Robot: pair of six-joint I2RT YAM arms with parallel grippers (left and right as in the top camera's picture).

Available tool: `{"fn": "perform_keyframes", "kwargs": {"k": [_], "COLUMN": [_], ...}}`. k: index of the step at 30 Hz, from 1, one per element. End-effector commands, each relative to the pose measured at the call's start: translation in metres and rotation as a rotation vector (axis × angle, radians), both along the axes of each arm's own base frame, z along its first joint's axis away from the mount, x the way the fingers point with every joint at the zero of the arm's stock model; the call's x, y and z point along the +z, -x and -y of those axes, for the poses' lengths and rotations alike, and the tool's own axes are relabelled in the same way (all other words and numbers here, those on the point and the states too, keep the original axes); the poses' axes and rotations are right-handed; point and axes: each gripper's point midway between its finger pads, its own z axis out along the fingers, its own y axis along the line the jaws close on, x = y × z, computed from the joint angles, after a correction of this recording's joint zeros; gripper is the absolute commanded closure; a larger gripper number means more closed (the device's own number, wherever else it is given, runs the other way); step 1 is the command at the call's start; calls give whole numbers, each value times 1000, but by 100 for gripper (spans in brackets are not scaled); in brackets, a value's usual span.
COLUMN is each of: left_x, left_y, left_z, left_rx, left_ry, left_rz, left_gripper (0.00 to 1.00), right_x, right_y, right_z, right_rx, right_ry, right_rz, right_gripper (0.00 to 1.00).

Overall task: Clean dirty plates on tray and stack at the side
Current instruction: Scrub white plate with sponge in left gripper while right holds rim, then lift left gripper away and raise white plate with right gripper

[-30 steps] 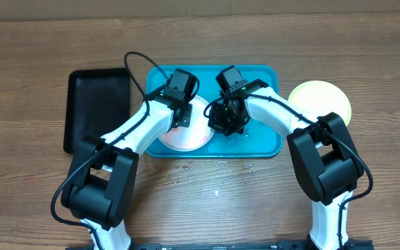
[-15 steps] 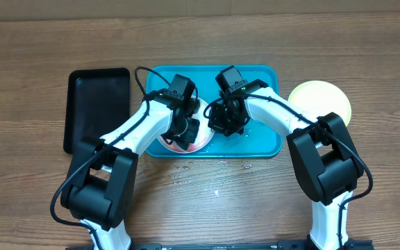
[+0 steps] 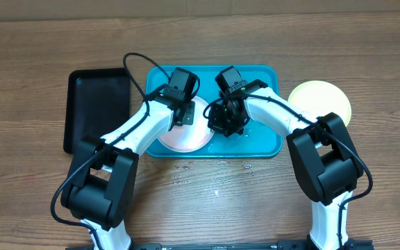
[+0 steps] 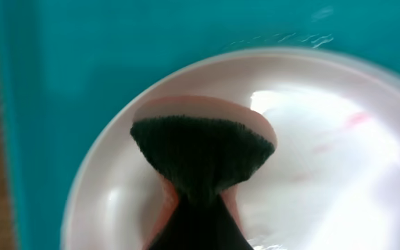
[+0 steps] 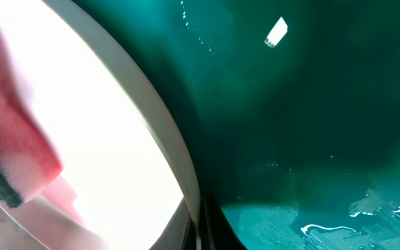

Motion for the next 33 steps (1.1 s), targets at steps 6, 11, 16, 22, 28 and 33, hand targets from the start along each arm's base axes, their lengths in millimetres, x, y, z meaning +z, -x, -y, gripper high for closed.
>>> {"fn": "perform_keyframes", "kwargs": {"k": [6,11,16,22,28,33], "left_x": [-10,24,75,103,98,97], "left_y": [56,64,37,6,1,1], "left_z": [-9,15,22,9,-4,-4], "left_rx": [112,46,19,61,88,90], "left_ry": [8,114,201,235,190,187], "left_rz": [-246,-352,-302,-201,-184,-181], "left_gripper": [96,96,96,96,96,96], "right_x": [-17,-17,-7,34,86,112], "right_y": [14,13,11,2,-6,-8], "right_z": [4,4,5,40,96,127], "right_rx": [24,24,36,12,-44,-79], "right_ry": [41,39,37,193,478,633], "right_rz": [-35,-31,-5,124,314,398], "right_gripper": [96,96,96,96,96,96]}}
